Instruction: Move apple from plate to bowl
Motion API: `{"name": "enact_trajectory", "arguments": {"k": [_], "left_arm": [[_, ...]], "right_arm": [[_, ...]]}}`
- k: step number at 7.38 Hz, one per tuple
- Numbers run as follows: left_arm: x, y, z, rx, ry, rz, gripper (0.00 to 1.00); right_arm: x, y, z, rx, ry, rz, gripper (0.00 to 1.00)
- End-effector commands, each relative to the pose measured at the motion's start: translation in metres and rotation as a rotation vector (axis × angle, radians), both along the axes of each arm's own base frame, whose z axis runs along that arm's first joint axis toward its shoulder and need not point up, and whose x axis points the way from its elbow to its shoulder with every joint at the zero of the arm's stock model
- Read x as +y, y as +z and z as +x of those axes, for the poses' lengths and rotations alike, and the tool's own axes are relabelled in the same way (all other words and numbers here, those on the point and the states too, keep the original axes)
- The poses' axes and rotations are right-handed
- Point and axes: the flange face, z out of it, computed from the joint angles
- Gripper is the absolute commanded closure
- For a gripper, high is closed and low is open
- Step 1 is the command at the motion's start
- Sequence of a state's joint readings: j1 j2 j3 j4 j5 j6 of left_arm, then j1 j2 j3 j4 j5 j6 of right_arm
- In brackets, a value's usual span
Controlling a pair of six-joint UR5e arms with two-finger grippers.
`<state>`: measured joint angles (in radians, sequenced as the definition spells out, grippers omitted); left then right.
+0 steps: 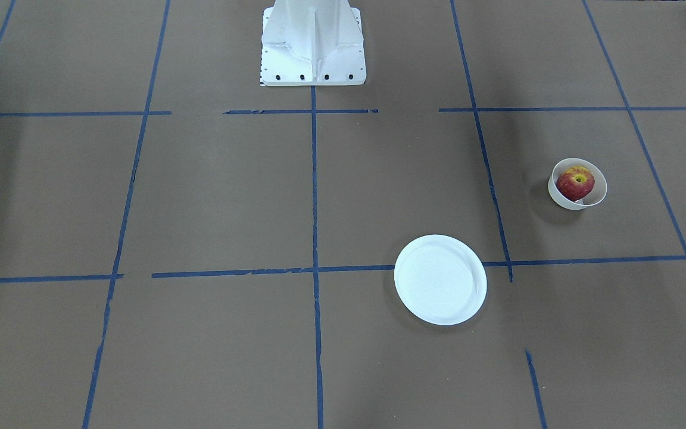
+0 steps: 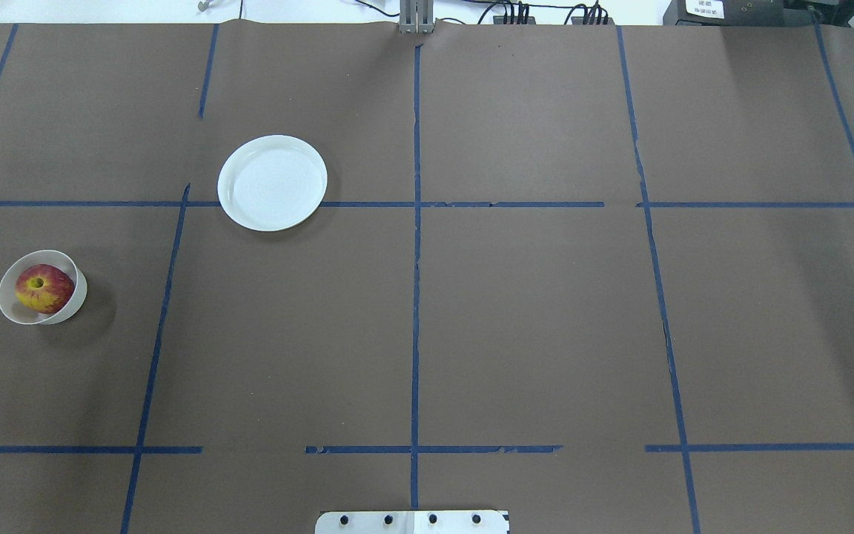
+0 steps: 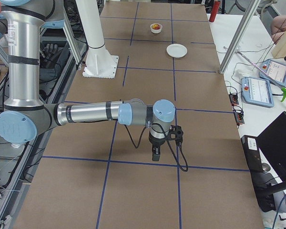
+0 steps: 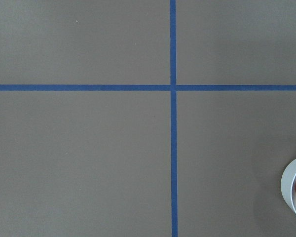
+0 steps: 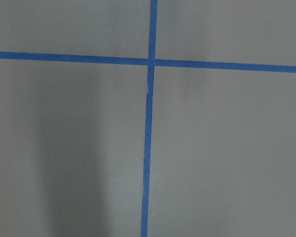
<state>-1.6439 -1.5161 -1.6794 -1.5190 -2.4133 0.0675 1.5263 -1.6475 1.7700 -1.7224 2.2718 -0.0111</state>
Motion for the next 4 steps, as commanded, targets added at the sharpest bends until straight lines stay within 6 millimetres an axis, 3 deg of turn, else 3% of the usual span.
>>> {"name": "enact_trajectory", "arguments": {"k": [1, 3, 4], "left_arm": [[-0.0013, 0.0001, -0.0018, -0.033, 0.001, 0.003, 0.0], [-0.0019, 0.0076, -0.0047, -0.083, 0.003, -0.002, 0.0], [-0.009, -0.0011, -0.0046, -0.076, 0.001, 0.021, 0.0]], "right_arm": [[0.0001, 0.0007, 0.0, 0.0, -0.001, -0.001, 0.0], [0.0001, 0.0007, 0.0, 0.0, 0.0, -0.002, 0.0], [0.0001, 0.0007, 0.0, 0.0, 0.0, -0.002, 0.0]]}}
